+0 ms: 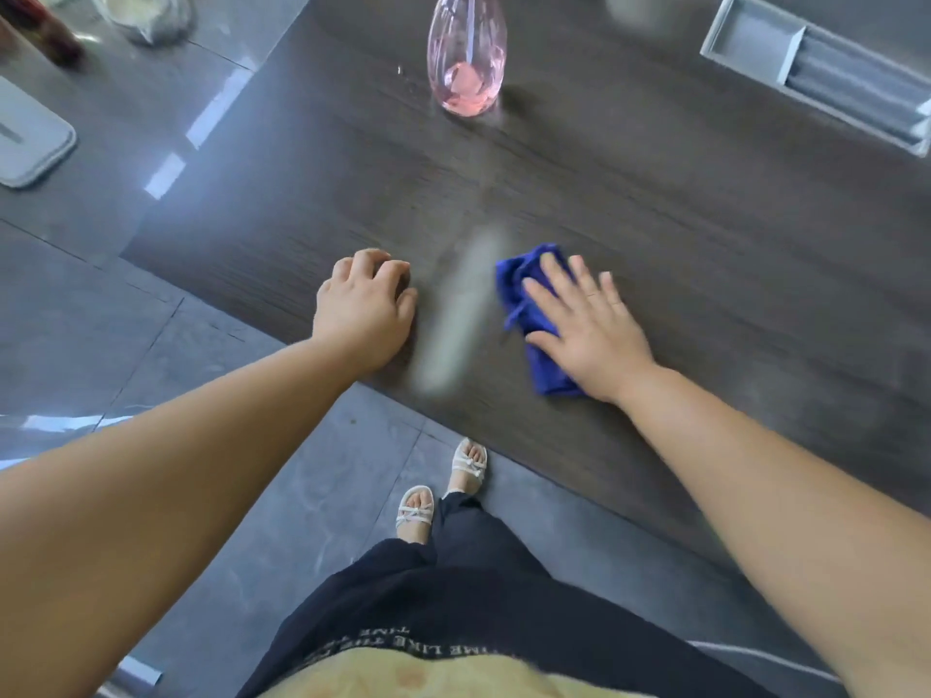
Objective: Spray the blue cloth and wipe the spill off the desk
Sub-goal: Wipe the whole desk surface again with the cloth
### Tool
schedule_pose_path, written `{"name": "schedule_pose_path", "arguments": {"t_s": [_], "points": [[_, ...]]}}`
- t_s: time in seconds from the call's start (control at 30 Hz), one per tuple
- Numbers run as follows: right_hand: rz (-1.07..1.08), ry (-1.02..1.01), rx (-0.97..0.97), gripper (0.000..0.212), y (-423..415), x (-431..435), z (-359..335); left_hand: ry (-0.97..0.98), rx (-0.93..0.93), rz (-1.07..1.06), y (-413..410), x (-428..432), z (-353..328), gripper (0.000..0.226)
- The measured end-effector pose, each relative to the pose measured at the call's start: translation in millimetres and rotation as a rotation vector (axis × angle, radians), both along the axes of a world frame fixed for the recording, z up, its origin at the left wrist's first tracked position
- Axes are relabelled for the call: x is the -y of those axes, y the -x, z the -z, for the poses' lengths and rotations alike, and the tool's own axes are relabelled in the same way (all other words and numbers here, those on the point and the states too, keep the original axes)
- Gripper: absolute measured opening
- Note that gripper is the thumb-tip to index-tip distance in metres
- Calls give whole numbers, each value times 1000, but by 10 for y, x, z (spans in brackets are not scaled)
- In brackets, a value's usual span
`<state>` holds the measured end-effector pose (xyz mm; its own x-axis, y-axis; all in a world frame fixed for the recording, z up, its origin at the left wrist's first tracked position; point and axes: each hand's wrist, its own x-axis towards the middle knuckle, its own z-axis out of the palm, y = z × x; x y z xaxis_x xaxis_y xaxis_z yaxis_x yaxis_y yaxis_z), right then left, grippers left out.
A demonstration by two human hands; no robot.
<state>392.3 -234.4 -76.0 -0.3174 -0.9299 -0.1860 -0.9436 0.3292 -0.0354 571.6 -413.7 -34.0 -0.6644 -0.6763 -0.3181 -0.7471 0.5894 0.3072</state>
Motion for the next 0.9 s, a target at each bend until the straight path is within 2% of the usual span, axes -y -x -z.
{"name": "schedule_pose_path", "arguments": {"t_s": [0.1, 0.2, 0.27, 0.33, 0.4, 0.47, 0.53, 0.63, 0.73, 0.8, 0.9], "points": [[237, -103, 72, 63, 454, 212, -92, -48, 7, -38, 132, 43, -21, 39], [484, 14, 187, 68, 199, 673, -84, -95, -6, -111, 203, 60, -49, 41], [389, 36, 157, 75, -170, 823, -14, -102, -11, -142, 255, 91, -69, 43], [137, 47, 134, 71, -428, 720, 11, -106, -9, -140, 320, 135, -85, 44], [-85, 75, 118, 59, -340, 513, 42, -121, -31, -145, 428, 206, -105, 47], [-181, 49, 96, 56, -46, 329, 57, -144, -86, -179, 568, 293, -137, 54], [-101, 53, 66, 52, 313, 249, 46, -175, -162, -202, 748, 412, -169, 64], [247, 27, 102, 52, 686, 440, -8, -226, -316, -255, 1050, 604, -211, 81], [528, 77, 92, 58, 533, 813, -18, -317, -494, -369, 1374, 777, -236, 94], [419, 58, 72, 60, 304, 902, 16, -363, -583, -423, 1574, 881, -233, 99], [82, 31, 71, 56, 326, 715, 31, -370, -642, -428, 1769, 994, -187, 101]]}}
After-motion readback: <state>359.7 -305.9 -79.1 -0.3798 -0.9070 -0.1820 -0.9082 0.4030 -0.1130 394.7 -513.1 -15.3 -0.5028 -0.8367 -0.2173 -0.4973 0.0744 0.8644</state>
